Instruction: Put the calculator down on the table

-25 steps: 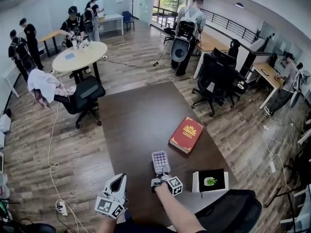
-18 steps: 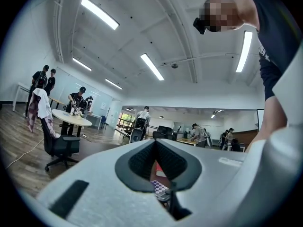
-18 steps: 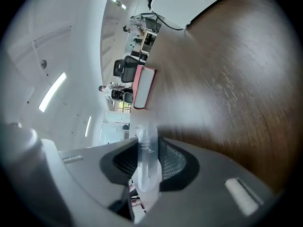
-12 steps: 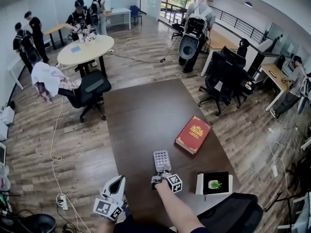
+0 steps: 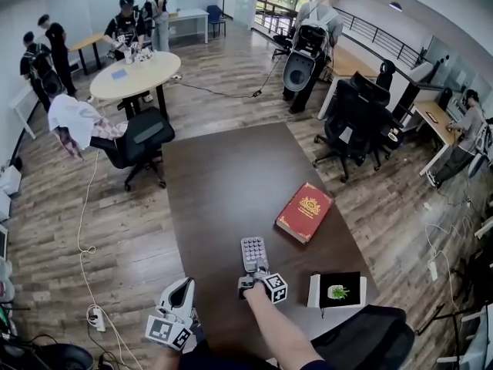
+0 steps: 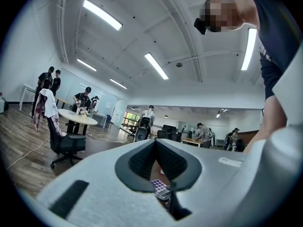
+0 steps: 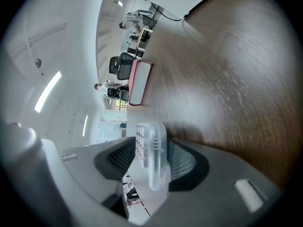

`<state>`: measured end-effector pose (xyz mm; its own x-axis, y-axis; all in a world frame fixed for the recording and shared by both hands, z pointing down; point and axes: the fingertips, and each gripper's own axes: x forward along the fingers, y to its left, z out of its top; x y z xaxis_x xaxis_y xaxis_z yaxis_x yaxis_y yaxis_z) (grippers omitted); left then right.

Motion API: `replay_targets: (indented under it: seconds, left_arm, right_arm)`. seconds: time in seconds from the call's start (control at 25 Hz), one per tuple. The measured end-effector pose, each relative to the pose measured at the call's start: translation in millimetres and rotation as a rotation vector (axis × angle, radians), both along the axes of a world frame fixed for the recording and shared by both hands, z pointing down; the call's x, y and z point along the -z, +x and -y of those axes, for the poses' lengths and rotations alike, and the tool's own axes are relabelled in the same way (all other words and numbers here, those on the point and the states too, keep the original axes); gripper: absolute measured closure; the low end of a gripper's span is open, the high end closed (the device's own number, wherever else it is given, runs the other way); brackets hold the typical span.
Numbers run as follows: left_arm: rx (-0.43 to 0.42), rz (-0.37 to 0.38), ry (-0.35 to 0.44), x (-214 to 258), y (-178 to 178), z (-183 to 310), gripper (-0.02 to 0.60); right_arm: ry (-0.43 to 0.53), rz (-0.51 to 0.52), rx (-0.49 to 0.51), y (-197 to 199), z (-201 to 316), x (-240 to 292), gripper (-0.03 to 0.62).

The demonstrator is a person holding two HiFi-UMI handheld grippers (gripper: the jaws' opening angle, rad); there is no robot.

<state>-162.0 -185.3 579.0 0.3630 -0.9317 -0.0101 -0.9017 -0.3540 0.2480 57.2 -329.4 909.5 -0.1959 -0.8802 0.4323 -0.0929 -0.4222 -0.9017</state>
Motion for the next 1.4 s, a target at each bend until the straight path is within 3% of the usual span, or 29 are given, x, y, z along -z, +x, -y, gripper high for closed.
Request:
replay_targets:
  seconds: [0.12,0.28,0.72,1.24,1.4]
  left_arm:
    - [-0.011,-0.007,-0.006,0,3,-1,0.586]
    - [-0.022,-0.015,-0.017,-5,9,-3,0.586]
    - [-0.018,-0.009,-0.002,-4,9,-8,0.586]
    - [-0.025,0.005,0.023,2,14,-14,0.586]
    - [-0.026,0.002,0.007,-2,14,-17,0.586]
  right_arm:
    - [0.001,0.030,0.017,-4,2,6,0.325]
    - [-0.054,0.012,0.038,-3,-4,7,0.286]
    - [-0.031,0.065,0.005,-6,-30,24,0.283]
    - [0.203,0.070,0.072,-1,-65,106,0.292]
    - [0.226,0.082,0.047,6,-84,114,0.298]
